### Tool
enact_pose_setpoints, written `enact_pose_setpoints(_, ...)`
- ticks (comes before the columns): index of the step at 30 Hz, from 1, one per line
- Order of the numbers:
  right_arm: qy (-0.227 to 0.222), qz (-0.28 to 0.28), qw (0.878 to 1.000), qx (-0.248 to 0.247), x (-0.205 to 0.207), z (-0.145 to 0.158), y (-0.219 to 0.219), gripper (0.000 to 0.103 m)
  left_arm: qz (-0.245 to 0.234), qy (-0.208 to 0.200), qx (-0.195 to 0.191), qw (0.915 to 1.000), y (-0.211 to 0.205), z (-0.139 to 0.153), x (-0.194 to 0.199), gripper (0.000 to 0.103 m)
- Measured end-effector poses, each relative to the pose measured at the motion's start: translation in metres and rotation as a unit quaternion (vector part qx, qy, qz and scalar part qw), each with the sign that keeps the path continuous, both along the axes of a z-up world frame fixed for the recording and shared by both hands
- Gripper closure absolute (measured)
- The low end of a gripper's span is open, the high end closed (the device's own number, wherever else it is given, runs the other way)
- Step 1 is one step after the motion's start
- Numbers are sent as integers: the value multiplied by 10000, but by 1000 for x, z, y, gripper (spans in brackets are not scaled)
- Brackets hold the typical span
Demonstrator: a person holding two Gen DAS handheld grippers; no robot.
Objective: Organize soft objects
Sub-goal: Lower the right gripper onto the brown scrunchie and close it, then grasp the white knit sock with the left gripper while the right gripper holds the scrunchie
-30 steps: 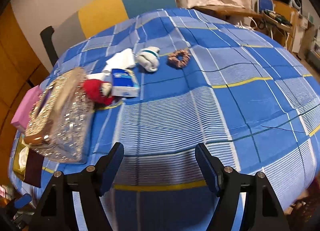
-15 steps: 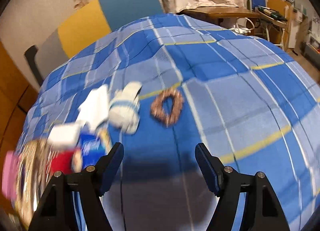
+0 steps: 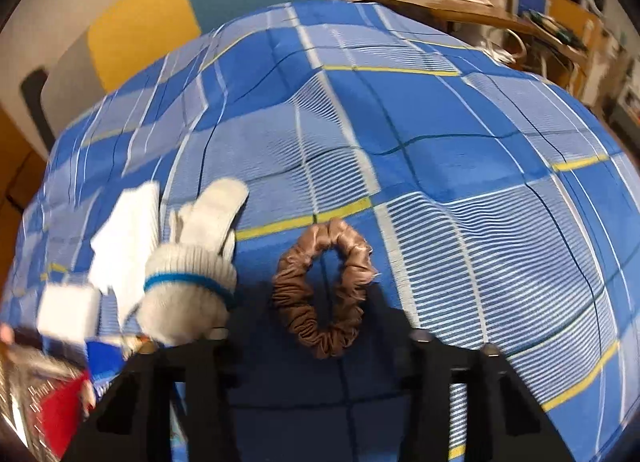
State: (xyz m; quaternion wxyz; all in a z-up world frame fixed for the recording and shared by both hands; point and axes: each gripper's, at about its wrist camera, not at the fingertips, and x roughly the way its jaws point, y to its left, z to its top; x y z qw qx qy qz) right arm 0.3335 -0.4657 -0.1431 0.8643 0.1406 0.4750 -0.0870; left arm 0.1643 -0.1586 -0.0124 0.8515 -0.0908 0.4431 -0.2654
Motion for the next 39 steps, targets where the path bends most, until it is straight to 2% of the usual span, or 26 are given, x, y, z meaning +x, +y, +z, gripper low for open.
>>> enact_pose_setpoints(1,-19,81,9999,-60,-2,0,2,74,4,-2,-2,10000,-5,2,2,25)
enact_pose_setpoints(3,-118,202,9997,80,-10,2,1,75,-18,-26,-38,10000,-14,6,6,25)
enact_pose_setpoints(10,-434,463,9960,630,-67,26,-20,75,-86,56,200,9997,-58,7,25,25)
enact_pose_setpoints(14,-330,606,9957,621,-105,29,-31,75,-17,197,330,9993,-88,3,40,25)
enact_pose_setpoints(19,-110,591,9938,939,-150,10,-42,75,164,310,550,9979,-123,-5,70,25)
enact_pose_setpoints(22,-110,488,9916,1195,-157,-3,-47,75,313,301,777,9960,-143,-13,94,25)
enact_pose_setpoints(24,-88,578,9919,1130,-154,-1,-44,75,413,368,817,9951,-153,-21,112,25)
enact_pose_setpoints(28,-21,690,9893,1285,-151,-4,-38,75,703,753,990,9897,-167,-46,147,25)
enact_pose_setpoints(30,-45,719,9896,1241,-151,-5,-37,75,853,808,1106,9869,-172,-56,162,26)
enact_pose_setpoints(36,57,702,9874,1418,-150,-6,-41,75,774,724,1527,9826,-192,-81,194,27)
enact_pose_setpoints(39,85,667,9858,1542,-150,-7,-44,75,666,855,1549,9820,-197,-93,202,43)
